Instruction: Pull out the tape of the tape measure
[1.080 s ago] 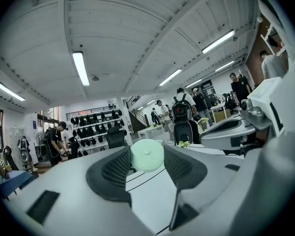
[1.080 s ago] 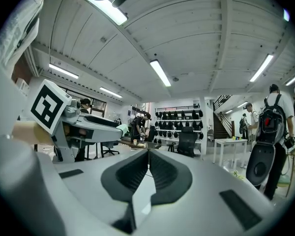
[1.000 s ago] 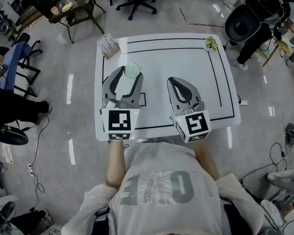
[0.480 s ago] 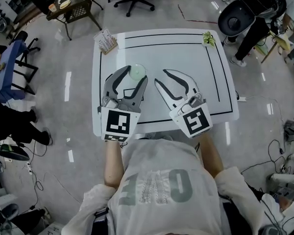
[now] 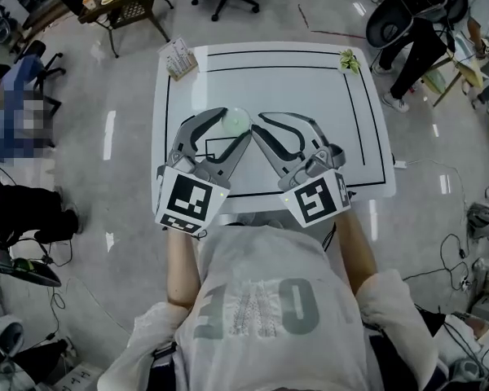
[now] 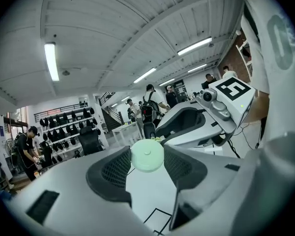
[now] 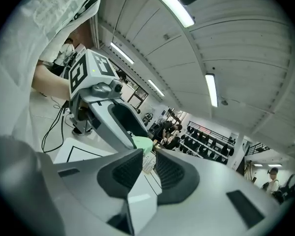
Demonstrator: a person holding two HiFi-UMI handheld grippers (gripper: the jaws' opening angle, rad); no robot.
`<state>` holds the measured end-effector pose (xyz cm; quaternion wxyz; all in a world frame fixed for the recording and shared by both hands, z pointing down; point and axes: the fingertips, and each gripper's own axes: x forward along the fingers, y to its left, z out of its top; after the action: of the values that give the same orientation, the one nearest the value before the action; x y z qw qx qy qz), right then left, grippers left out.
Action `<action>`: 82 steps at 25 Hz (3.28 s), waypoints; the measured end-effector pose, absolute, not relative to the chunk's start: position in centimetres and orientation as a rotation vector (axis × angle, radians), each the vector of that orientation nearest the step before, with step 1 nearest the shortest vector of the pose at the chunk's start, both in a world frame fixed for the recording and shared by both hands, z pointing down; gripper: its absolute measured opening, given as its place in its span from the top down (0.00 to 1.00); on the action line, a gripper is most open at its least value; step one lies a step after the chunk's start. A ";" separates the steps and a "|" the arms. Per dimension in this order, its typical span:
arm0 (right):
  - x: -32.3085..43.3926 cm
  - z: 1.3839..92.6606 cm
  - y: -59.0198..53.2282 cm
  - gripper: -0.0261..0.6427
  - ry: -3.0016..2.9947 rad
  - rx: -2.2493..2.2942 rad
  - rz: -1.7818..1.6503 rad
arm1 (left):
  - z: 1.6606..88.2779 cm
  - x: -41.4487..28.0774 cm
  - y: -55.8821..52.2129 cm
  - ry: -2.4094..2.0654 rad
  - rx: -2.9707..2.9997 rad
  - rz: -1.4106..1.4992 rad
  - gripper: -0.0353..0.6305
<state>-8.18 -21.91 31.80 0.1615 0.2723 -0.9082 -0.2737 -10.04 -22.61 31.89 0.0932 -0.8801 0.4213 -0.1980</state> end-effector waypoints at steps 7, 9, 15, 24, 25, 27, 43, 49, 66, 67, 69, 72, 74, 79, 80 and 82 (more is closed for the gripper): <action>-9.0 32.4 -21.3 0.86 -2.623 0.699 -0.721 | 32.3 -10.4 -22.0 1.198 -2.606 -0.636 0.60; -9.2 32.6 -21.1 0.89 -2.636 0.686 -0.698 | 32.4 -10.6 -21.9 1.195 -2.606 -0.637 0.60; -9.2 32.9 -21.3 0.91 -2.625 0.694 -0.690 | 32.7 -10.5 -22.0 1.181 -2.610 -0.640 0.60; -9.3 32.8 -21.5 0.91 -2.608 0.711 -0.697 | 32.7 -10.4 -22.3 1.182 -2.609 -0.638 0.60; -9.1 32.8 -21.9 0.91 -2.606 0.744 -0.698 | 32.7 -10.6 -22.5 1.200 -2.605 -0.635 0.60; -7.6 32.6 -23.8 0.91 -2.601 0.907 -0.649 | 33.0 -11.9 -23.3 1.293 -2.574 -0.643 0.60; 23.4 38.7 -33.4 0.92 -2.031 1.928 -0.024 | 39.4 -34.4 -24.2 2.281 -2.218 -0.750 0.60; 23.6 39.8 -33.1 0.91 -2.027 1.918 -0.007 | 39.8 -34.5 -24.5 2.281 -2.229 -0.747 0.60; 22.5 41.6 -32.3 0.91 -2.081 1.869 0.050 | 42.0 -32.3 -24.3 2.291 -2.319 -0.791 0.60; 22.5 41.8 -32.3 0.91 -2.075 1.868 0.056 | 42.2 -32.3 -24.4 2.309 -2.330 -0.780 0.60; 22.6 42.2 -32.2 0.91 -2.063 1.863 0.067 | 42.4 -32.1 -24.6 2.334 -2.352 -0.758 0.60; 22.4 42.7 -32.1 0.91 -2.057 1.849 0.077 | 42.8 -31.8 -24.8 2.334 -2.366 -0.755 0.60; 22.3 43.2 -32.1 0.91 -2.056 1.838 0.088 | 43.2 -31.4 -25.0 2.329 -2.379 -0.760 0.60; 21.6 44.8 -32.1 0.91 -2.058 1.797 0.126 | 45.1 -29.7 -25.2 2.312 -2.457 -0.752 0.60; 21.5 45.4 -32.1 0.91 -2.054 1.792 0.142 | 45.7 -29.3 -25.4 2.316 -2.473 -0.753 0.60; 21.5 46.9 -32.1 0.91 -2.039 1.787 0.189 | 47.4 -28.7 -25.6 2.339 -2.489 -0.782 0.60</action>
<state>21.45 -32.06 46.95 0.2102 0.6429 -0.7334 0.0681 -28.73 -25.56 47.37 -0.1801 -0.6987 0.6567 -0.2196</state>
